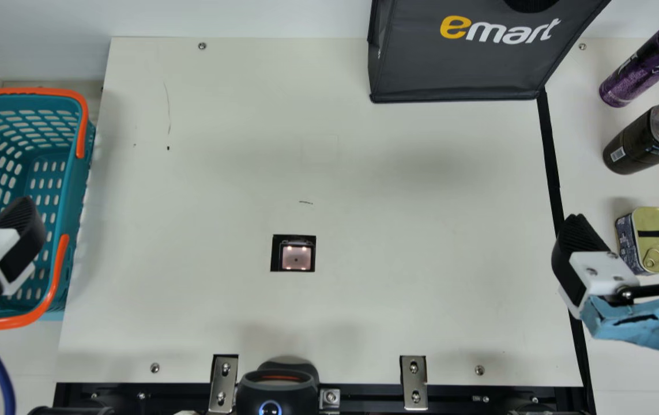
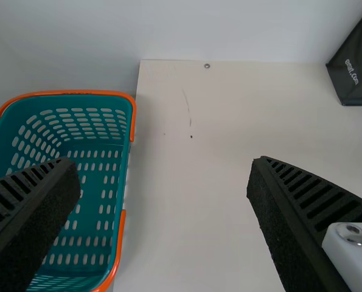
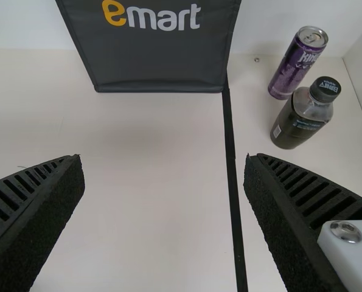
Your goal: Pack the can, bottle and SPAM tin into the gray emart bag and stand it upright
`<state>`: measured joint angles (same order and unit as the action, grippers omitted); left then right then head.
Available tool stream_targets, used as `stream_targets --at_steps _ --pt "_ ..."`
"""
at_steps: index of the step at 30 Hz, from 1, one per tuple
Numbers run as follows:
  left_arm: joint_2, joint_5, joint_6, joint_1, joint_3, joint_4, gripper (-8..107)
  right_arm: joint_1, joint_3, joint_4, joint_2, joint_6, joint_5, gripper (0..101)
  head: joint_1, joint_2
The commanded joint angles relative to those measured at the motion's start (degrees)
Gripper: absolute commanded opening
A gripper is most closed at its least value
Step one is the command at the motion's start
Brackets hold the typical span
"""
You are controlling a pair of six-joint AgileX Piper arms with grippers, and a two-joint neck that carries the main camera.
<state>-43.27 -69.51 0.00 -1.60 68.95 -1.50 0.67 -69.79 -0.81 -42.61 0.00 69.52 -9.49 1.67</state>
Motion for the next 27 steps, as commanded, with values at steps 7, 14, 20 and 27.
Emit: stream_targets --at_steps 7,14,20,27 --pt "0.0 0.0 0.0 0.0 0.0 0.0 90 0.0 0.0 0.0 0.0 0.0 0.0 95 12.4 10.8" --pt "0.0 0.0 0.0 0.0 0.0 0.0 90 0.0 0.0 0.0 0.0 0.0 0.0 95 19.5 18.3" --pt "0.0 0.0 0.0 0.0 0.0 0.0 90 0.0 0.0 0.0 0.0 0.0 0.0 95 19.5 18.3" --pt "0.0 0.0 0.0 0.0 0.0 0.0 90 0.0 0.0 0.0 0.0 0.0 0.0 95 19.5 18.3"
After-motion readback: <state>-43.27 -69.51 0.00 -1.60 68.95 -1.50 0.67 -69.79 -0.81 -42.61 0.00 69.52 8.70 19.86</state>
